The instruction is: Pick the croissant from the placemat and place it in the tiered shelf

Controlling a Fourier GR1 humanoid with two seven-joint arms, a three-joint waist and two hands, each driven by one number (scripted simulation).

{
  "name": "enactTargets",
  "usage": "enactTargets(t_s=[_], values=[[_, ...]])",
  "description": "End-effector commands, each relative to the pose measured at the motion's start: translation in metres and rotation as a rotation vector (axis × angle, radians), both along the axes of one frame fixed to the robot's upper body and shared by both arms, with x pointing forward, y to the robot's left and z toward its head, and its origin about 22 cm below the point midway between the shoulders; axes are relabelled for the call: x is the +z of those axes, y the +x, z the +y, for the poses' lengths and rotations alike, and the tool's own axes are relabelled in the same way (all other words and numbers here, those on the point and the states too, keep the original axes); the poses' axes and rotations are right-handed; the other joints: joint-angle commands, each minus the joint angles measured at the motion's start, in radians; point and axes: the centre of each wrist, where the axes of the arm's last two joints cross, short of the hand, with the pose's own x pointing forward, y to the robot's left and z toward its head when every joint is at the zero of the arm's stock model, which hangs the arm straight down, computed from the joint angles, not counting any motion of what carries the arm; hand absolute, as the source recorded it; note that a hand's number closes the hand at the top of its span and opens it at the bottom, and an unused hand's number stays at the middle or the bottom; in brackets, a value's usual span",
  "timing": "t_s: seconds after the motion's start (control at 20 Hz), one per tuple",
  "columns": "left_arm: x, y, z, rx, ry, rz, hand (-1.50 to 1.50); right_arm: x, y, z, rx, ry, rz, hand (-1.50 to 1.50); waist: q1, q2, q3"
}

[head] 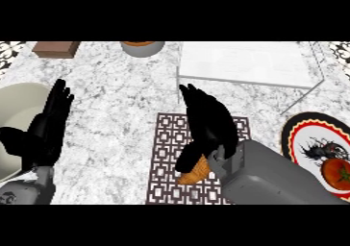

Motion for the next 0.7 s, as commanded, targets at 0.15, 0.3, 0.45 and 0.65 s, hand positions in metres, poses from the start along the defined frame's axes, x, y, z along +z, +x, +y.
enactTargets(t_s=[0.15,0.3,0.45,0.65], values=[[0.003,-0.005,-0.01,0.001,0.0,-0.01,0.0,-0.004,-0.003,0.055,-0.125,-0.268,0.132,-1.5,-0.01,0.0,0.004],[-0.005,-0.006,-0.004,0.001,0.008,0.001,0.0,-0.023,0.007,0.062,-0.148,-0.383,0.146,-1.5,-0.009,0.005,0.003],[0.003,0.002,-0.012,0.016,-0.003,-0.004,0.0,-0.028,0.018,0.063,-0.149,-0.486,0.171,-1.5,-0.022,0.004,0.003],[0.005,-0.011,0.004,0.021,-0.003,0.006,0.0,-0.052,0.032,0.052,-0.204,-0.57,0.253,-1.5,-0.013,-0.001,0.003]])
